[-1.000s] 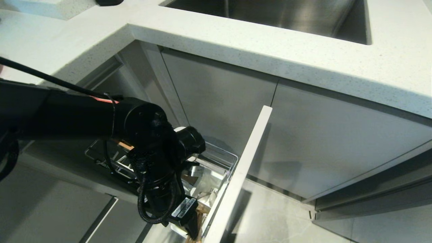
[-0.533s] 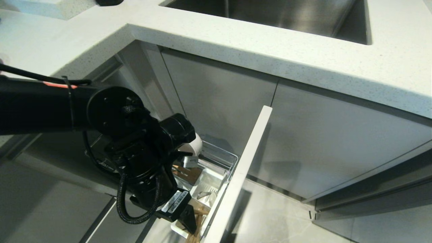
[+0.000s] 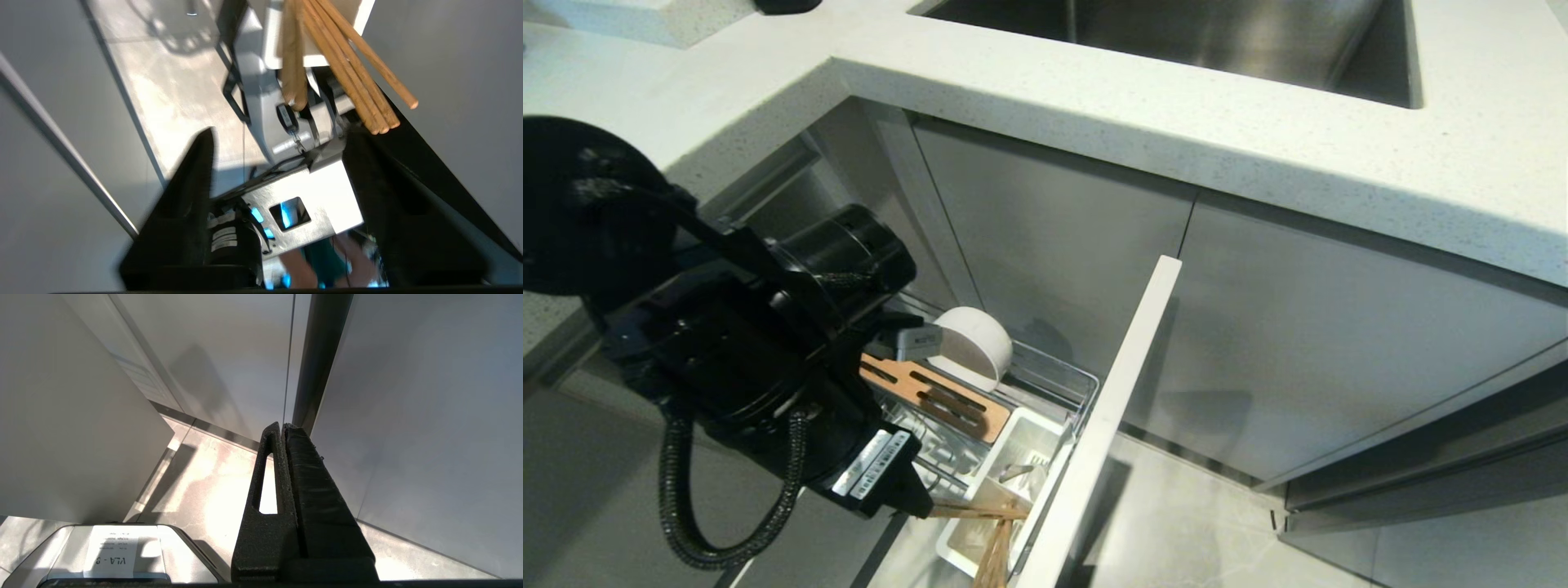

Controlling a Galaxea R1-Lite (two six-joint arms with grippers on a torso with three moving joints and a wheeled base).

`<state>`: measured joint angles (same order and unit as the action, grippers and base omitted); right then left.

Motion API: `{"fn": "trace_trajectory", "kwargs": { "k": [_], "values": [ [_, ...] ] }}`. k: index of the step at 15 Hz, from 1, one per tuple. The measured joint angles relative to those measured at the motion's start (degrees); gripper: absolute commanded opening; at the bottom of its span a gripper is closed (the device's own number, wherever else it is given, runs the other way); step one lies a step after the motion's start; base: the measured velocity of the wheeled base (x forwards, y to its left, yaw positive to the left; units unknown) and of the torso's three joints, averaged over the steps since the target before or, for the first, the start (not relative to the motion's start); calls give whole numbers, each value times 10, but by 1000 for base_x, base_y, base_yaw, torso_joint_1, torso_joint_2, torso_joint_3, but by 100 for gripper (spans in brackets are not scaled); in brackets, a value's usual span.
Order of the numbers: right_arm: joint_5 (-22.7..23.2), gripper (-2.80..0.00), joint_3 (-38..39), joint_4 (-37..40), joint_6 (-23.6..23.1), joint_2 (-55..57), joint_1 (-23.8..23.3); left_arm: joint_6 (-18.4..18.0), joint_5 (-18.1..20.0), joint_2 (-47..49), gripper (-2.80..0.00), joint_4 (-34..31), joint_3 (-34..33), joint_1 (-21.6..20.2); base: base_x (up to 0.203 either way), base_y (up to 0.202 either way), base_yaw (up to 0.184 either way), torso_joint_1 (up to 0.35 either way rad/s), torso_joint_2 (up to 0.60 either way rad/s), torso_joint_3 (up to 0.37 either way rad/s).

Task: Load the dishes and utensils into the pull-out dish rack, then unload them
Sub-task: Pick up the fork and place it in the cupboard

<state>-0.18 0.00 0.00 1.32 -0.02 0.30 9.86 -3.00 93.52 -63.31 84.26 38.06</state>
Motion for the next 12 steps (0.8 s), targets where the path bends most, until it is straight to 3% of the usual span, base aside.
{"fn": "trace_trajectory", "kwargs": {
  "k": [4, 7, 12],
  "values": [
    [0, -280, 0, 0, 0, 0, -1, 4, -25, -80, -280, 11, 2, 0, 0, 0, 0, 0, 0, 0],
    [0, -280, 0, 0, 0, 0, -1, 4, -34, -157, -280, 81, 2, -21, 0, 0, 0, 0, 0, 0],
    [0, -280, 0, 0, 0, 0, 0, 3, -23, -263, -280, 247, 2, -165, 0, 0, 0, 0, 0, 0]
  ]
}}
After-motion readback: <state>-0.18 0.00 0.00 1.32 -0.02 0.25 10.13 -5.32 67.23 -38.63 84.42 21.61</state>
